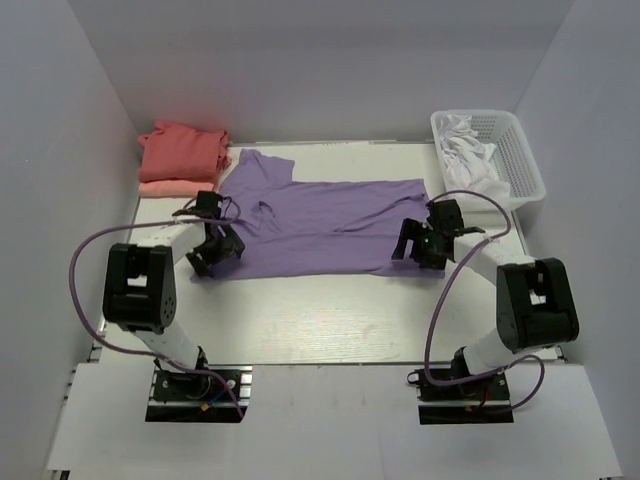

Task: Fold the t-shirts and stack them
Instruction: Fold the flattened tshirt in 1/3 of the way

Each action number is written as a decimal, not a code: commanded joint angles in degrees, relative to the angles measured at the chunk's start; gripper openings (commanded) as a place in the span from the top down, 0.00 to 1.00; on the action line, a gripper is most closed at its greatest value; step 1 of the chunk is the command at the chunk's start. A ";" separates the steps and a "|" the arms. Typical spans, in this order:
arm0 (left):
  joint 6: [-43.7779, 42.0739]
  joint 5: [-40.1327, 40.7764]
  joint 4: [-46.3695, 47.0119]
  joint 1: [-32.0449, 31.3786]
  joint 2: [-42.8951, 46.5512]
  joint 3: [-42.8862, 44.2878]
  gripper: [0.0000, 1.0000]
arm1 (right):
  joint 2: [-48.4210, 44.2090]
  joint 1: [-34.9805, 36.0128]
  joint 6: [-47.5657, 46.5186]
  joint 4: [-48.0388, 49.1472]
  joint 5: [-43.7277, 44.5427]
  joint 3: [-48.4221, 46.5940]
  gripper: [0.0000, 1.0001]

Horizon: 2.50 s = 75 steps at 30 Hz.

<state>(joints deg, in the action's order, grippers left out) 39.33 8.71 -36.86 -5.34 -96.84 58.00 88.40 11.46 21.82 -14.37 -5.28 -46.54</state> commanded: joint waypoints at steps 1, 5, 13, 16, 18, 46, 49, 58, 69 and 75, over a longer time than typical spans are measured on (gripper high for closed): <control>8.13 -4.29 -9.55 0.60 6.20 -11.80 0.00 | -3.05 -0.92 4.27 -6.46 3.43 6.81 0.10; 13.75 -7.92 -10.94 -0.72 21.48 -22.12 0.00 | -13.30 -1.53 7.70 -8.82 2.38 14.88 0.10; 13.94 -16.44 -8.25 -1.25 45.59 -23.03 0.00 | -33.09 -1.53 7.98 -15.95 9.67 17.12 0.10; 10.85 -10.85 -10.49 -1.25 43.59 -15.13 0.00 | -36.63 -1.35 7.18 -16.91 12.57 11.41 0.10; 9.37 -4.51 -11.13 -1.25 38.69 -10.13 0.00 | -37.86 -1.18 7.44 -16.13 13.98 9.55 0.10; 2.33 -0.79 0.47 -12.59 10.53 -2.80 0.01 | -20.47 0.05 4.72 -4.26 6.16 12.18 0.10; 2.33 -1.94 2.66 -12.59 9.48 -2.80 0.01 | -19.94 0.22 4.81 -4.53 6.15 12.00 0.10; 4.09 -1.33 6.27 -12.06 10.00 -3.94 0.01 | -20.99 0.22 5.33 -4.61 7.30 11.92 0.10; 0.75 3.16 5.05 -12.06 7.28 -3.94 0.45 | -20.11 0.05 4.63 -5.58 8.53 12.09 0.10; 1.27 2.63 5.48 -12.06 7.89 -5.00 0.92 | -19.76 0.14 4.89 -5.23 8.00 12.00 0.10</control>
<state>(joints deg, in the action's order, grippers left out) 40.99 10.55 -31.81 -17.69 -90.59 53.54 68.31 11.68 26.98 -20.38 2.42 -34.59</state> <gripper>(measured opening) 0.112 0.902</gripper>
